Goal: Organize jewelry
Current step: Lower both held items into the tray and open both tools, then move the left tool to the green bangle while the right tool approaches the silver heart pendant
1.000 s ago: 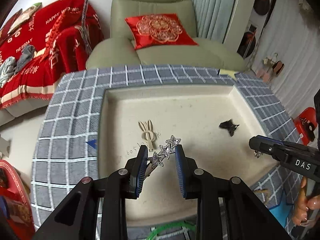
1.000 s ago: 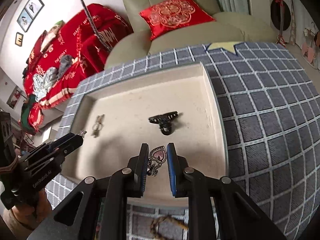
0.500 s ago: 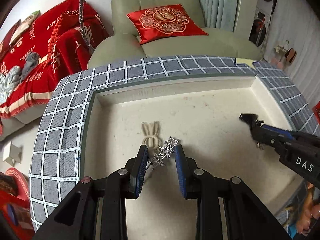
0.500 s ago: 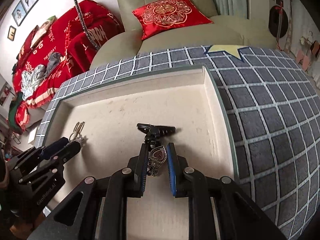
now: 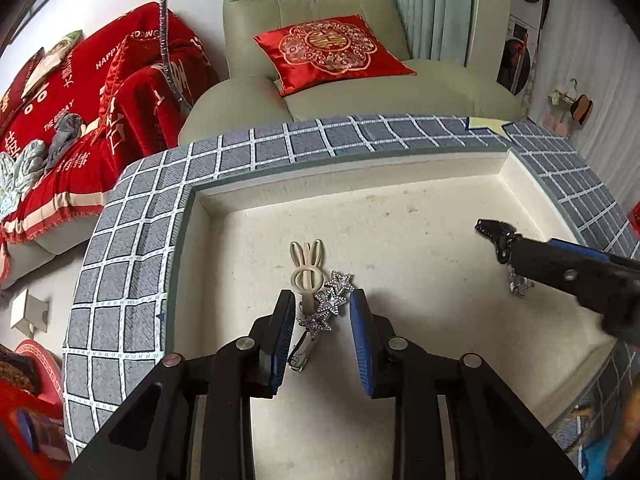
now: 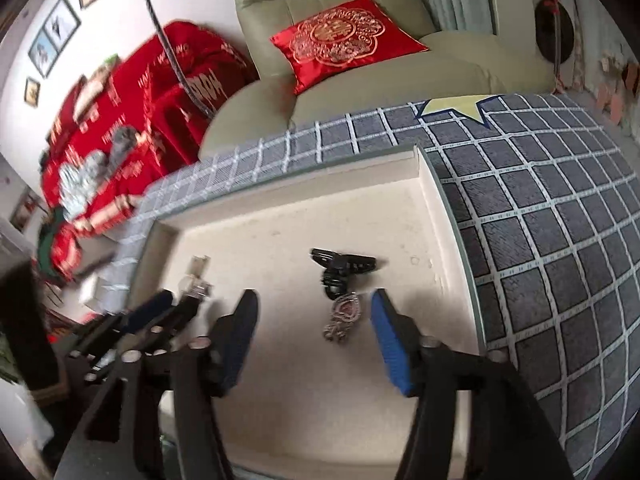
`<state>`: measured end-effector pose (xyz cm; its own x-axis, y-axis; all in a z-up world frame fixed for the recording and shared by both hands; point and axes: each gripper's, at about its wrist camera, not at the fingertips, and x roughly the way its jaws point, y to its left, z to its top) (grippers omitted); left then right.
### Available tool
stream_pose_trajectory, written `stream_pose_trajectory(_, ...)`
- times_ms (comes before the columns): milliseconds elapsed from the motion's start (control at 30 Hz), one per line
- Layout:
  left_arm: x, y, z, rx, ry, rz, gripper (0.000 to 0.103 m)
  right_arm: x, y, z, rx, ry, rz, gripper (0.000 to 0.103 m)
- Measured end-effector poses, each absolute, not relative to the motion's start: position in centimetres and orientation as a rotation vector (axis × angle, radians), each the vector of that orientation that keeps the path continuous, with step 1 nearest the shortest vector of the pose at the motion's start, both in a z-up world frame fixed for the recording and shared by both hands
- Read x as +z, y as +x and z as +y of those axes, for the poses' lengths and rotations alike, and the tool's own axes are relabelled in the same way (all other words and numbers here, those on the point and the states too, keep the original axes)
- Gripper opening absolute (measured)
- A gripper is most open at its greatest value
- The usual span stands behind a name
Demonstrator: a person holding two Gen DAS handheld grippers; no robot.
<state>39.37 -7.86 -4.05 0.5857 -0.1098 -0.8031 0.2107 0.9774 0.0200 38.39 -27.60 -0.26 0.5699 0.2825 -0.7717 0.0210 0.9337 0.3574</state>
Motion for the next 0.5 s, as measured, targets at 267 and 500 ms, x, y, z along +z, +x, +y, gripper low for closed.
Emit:
stream_pose_trajectory(267, -1.9, 38.1, -7.2, -0.212, 0.074, 0.898, 0.045, 2.1, 35.3, -27.9, 0.177, 0.395, 0.913, 0.080)
stream_pose_trajectory(500, -0.3, 35.8, -6.0, -0.221, 0.053, 0.872, 0.045, 2.8, 32.5, -28.9, 0.166, 0.413, 0.902, 0.080)
